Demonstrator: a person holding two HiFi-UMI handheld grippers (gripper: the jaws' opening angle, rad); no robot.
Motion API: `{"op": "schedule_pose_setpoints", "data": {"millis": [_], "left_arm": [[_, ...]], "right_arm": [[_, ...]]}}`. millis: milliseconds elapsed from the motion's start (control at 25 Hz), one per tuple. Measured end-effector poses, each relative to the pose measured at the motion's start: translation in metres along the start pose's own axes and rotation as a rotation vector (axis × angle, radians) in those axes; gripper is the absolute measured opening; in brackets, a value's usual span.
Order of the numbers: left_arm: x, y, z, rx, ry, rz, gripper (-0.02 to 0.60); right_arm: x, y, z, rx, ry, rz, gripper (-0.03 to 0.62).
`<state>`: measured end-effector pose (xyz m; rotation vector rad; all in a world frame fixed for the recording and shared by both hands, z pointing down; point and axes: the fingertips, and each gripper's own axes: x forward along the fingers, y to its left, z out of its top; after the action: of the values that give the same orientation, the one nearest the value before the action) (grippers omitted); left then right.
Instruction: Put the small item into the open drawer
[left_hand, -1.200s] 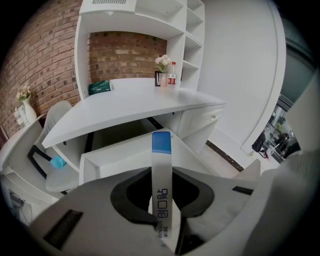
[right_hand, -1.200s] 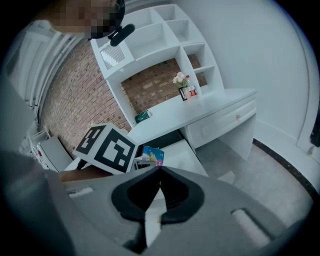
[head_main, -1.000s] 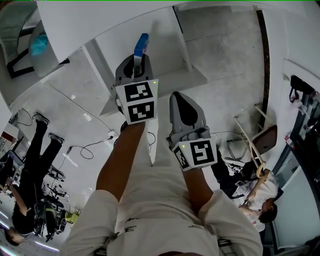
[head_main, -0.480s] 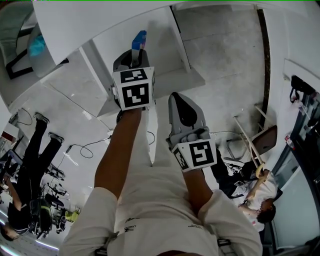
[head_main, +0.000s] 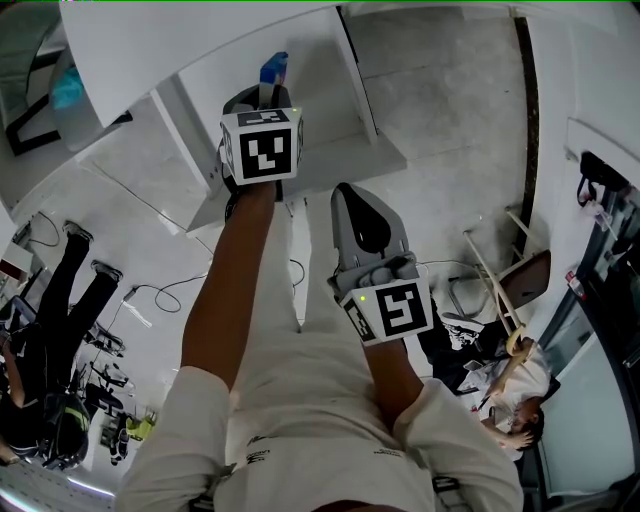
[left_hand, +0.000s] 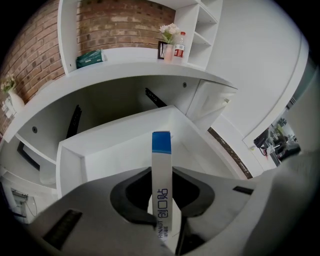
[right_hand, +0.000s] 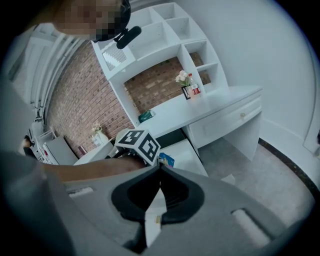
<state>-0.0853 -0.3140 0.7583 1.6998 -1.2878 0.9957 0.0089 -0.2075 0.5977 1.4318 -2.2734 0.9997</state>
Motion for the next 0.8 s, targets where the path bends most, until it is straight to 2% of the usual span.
{"op": "schedule_pose_setpoints", "data": {"millis": [800], "left_arm": [[0.031,0.006,-0.010,0.008,0.071,-0.002,0.083]], "right_arm": [[0.001,-0.006,-0.007,-0.002,0.018,-0.005,-0.005]]}}
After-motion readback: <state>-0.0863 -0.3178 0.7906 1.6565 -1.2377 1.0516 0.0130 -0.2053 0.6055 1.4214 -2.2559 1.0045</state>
